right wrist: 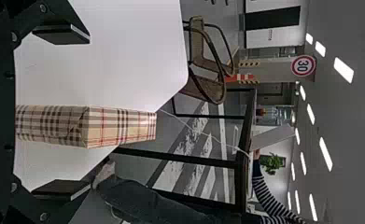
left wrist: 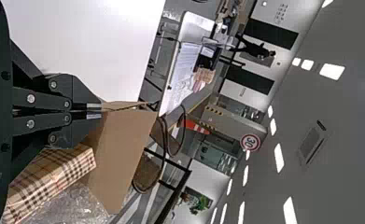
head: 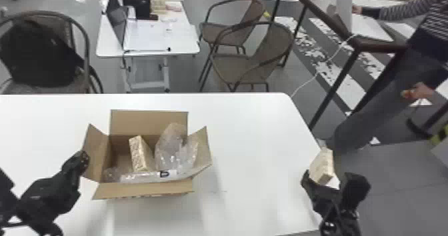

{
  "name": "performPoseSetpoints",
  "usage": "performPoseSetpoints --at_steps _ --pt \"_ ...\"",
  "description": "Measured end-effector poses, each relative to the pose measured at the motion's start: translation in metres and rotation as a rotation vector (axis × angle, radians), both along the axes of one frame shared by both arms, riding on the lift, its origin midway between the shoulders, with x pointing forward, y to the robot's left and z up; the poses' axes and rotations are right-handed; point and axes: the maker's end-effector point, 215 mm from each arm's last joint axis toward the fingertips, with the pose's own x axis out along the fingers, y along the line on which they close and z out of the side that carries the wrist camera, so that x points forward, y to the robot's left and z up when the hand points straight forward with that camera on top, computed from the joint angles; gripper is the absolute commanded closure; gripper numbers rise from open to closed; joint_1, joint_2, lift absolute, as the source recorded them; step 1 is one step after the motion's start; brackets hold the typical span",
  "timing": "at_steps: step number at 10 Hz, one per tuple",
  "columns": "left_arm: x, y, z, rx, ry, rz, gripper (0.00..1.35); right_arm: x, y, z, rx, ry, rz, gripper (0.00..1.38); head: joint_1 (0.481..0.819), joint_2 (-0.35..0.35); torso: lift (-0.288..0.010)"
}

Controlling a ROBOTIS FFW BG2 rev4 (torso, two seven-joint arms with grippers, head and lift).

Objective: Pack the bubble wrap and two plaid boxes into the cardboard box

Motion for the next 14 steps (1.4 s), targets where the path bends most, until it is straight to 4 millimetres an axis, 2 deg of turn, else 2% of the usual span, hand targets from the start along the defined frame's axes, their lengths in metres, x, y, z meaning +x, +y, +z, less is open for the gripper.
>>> performPoseSetpoints --at_steps 2,3,4,5,6,9,11,12,14 --pt "-0.001 0.002 0.000 -0.002 -0.002 0.005 1.22 0.004 -0.009 -0.011 -0.010 0.021 -0.005 0.24 0.695 -0.211 -0.039" --pt "-0.002 0.003 0.000 -0.003 -0.002 0.005 1.22 0.009 -0.016 -0.012 -0.020 0.025 -0.006 0.47 0.695 -0.216 -0.039" --pt "-0.002 0.002 0.000 -0.003 -0.003 0.003 1.22 0.016 -0.021 -0.012 -0.026 0.023 -0.006 0.79 0.695 -0.222 -0.039" --pt "-0.002 0.002 0.000 -0.004 -0.004 0.001 1.22 0.021 -0.024 -0.011 -0.028 0.018 -0.005 0.97 0.695 -0.225 -0.039" --pt "-0.003 0.002 0.000 -0.004 -0.003 0.001 1.22 0.024 -0.024 -0.011 -0.027 0.017 -0.002 1.04 0.695 -0.225 -0.039" --pt "-0.003 0.002 0.000 -0.004 -0.004 0.002 1.22 0.023 -0.012 -0.011 -0.013 0.011 0.013 1.04 0.695 -0.216 -0.039" --pt "-0.002 0.002 0.001 -0.002 -0.005 0.002 1.22 0.026 0.011 0.001 0.018 -0.023 0.070 1.04 0.695 -0.191 -0.039" --pt "-0.002 0.002 0.001 -0.002 -0.006 0.001 1.22 0.033 0.032 0.019 0.051 -0.059 0.127 1.04 0.695 -0.168 -0.039" --pt "-0.001 0.001 0.001 -0.001 -0.004 -0.001 1.22 0.063 0.107 0.076 0.173 -0.129 0.322 1.04 0.695 -0.080 -0.039"
